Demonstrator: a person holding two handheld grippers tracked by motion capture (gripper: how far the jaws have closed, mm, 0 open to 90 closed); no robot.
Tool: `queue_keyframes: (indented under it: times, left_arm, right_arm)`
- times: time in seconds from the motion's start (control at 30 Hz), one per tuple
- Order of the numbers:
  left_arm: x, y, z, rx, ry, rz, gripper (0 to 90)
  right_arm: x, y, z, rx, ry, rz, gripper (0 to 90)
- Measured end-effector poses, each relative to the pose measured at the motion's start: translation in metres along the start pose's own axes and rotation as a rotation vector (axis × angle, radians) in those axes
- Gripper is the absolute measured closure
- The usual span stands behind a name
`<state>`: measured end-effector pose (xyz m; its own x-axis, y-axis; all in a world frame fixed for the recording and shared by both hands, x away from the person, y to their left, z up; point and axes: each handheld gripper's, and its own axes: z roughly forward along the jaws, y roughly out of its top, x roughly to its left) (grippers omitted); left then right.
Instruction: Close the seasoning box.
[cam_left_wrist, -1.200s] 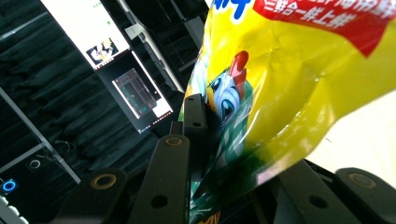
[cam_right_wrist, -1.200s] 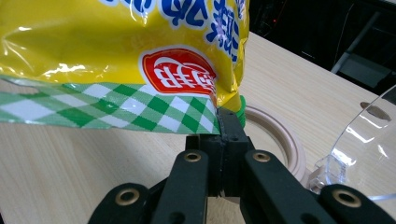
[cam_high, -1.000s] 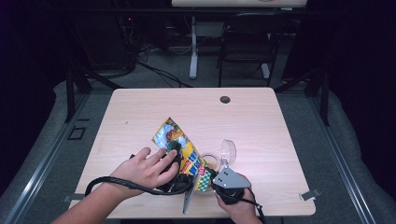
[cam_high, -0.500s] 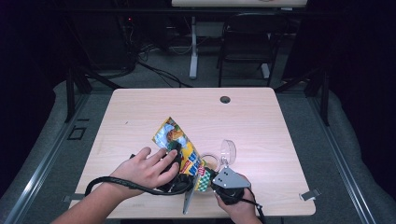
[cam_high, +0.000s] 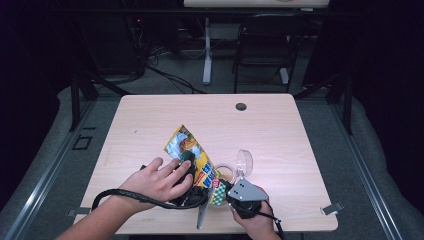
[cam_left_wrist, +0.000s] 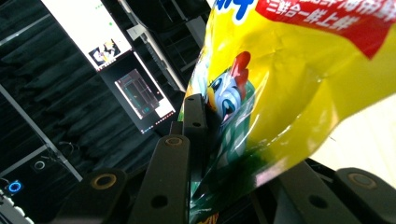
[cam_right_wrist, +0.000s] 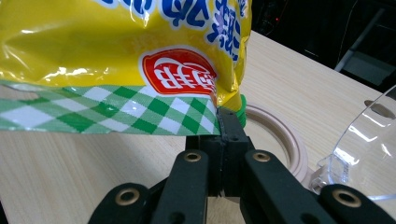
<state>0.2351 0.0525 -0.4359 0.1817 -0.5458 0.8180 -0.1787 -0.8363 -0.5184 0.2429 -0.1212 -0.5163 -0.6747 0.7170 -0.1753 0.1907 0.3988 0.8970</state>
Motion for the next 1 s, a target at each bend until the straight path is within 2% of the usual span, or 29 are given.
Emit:
queue_keyframes:
  times: [0.1, 0.13, 0.23, 0.27, 0.3, 0.37, 0.4, 0.47, 0.5, 0.6, 0.63, 1.0]
  left_arm:
    - [0.0009, 0.0006, -0.0005, -0.005, 0.009, 0.006, 81.4]
    - [0.0003, 0.0007, -0.0004, -0.013, 0.004, -0.011, 81.7]
    - [0.001, 0.0015, -0.0008, -0.009, 0.006, -0.003, 81.8]
    - [0.0011, 0.0018, -0.0005, -0.002, -0.009, 0.002, 81.8]
    - [0.0008, 0.0022, -0.0003, -0.007, 0.012, 0.006, 81.9]
    - [0.0009, 0.0027, -0.0001, -0.005, 0.0, 0.014, 82.2]
    - [0.0013, 0.0029, -0.0005, -0.003, -0.009, 0.014, 82.3]
    - [0.001, 0.0034, -0.001, -0.01, 0.005, 0.011, 82.4]
    - [0.0, 0.0034, -0.0006, -0.02, -0.002, -0.01, 82.4]
    - [0.0013, 0.0041, -0.0014, -0.015, 0.014, 0.008, 82.5]
    - [0.002, 0.0045, -0.002, -0.009, 0.005, 0.012, 82.5]
    - [0.0019, 0.0052, -0.0013, -0.026, 0.005, 0.001, 82.7]
  right_arm:
    - [-0.0004, -0.0002, 0.0005, 0.001, 0.001, 0.003, 89.7]
    - [-0.0005, -0.0003, 0.0008, 0.001, 0.004, 0.006, 89.7]
    - [-0.0007, -0.0004, 0.0015, 0.009, -0.002, 0.001, 89.7]
    - [-0.0007, -0.0004, 0.0015, 0.009, -0.002, 0.001, 89.7]
    - [-0.0006, -0.0007, 0.0019, 0.009, -0.002, 0.001, 89.7]
    - [-0.001, -0.0009, 0.0019, 0.009, -0.003, 0.002, 89.7]
    - [-0.0011, -0.001, 0.0022, 0.005, -0.001, 0.009, 89.7]
    - [-0.002, -0.0012, 0.0023, 0.007, -0.002, 0.01, 89.6]
    - [-0.0022, -0.0012, 0.0024, 0.008, -0.004, 0.011, 89.6]
    - [-0.0025, -0.0014, 0.0027, 0.012, -0.007, 0.009, 89.7]
    - [-0.0025, -0.0014, 0.0029, 0.012, -0.006, 0.01, 89.6]
    - [-0.0019, -0.0017, 0.0038, 0.012, 0.001, 0.016, 89.7]
